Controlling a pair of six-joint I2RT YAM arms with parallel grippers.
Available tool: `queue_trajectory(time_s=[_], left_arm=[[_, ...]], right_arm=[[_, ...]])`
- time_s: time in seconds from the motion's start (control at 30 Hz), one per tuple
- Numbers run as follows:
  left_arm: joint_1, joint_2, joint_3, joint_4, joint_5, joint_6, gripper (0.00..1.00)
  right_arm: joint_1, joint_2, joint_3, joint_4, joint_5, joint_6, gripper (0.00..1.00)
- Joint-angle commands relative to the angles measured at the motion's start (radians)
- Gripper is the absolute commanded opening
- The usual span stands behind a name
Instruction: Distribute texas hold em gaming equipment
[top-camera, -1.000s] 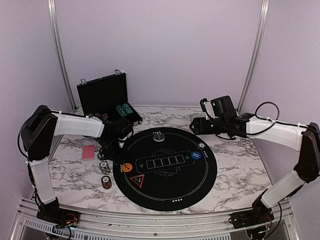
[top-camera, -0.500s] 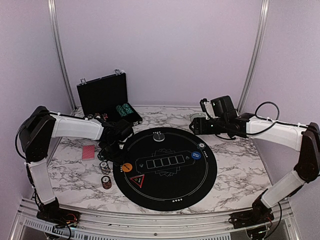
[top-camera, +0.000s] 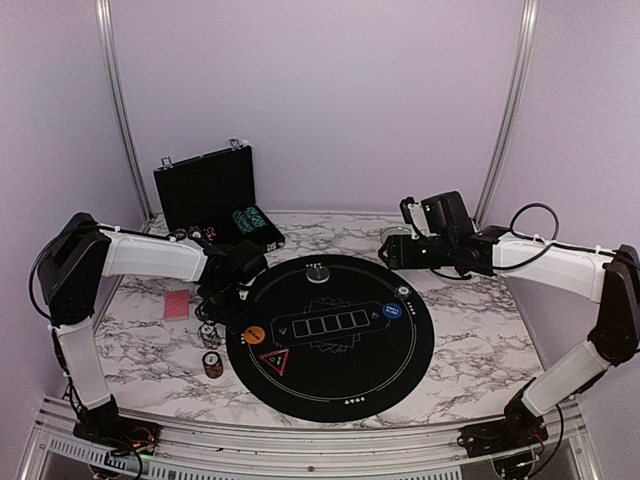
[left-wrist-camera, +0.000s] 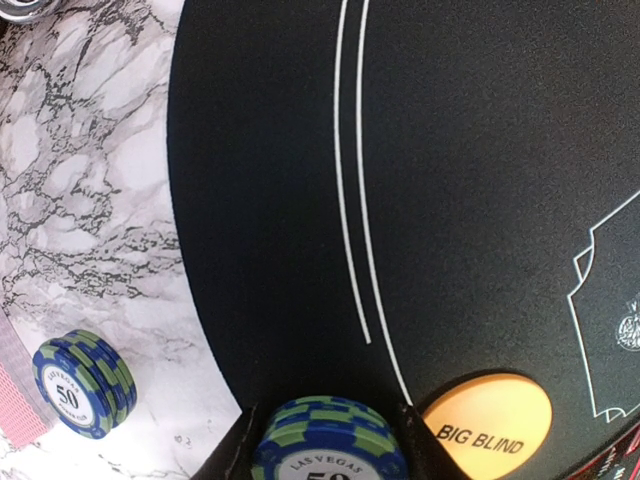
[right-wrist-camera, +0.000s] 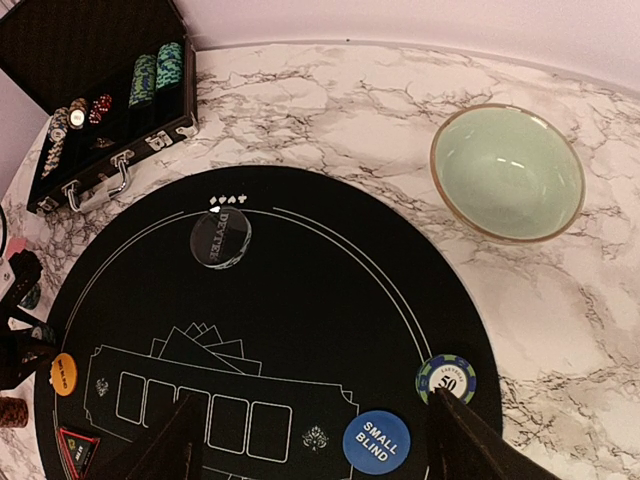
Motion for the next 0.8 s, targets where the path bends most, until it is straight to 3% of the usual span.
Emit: queue_trajectory(time_s=[0.0,0.77], left_arm=[[-0.011,-0.002,-0.005,-0.032,0.022,0.005,0.41],[-0.009,0.054,0.076,-0.062,-0.006,0.040,0.49]], right_arm=[[0.010,-0.013,0.001,0.006,0.002,0.006,0.74],[0.010,-0.010,-0.001,0.000,0.025,0.001,0.74]])
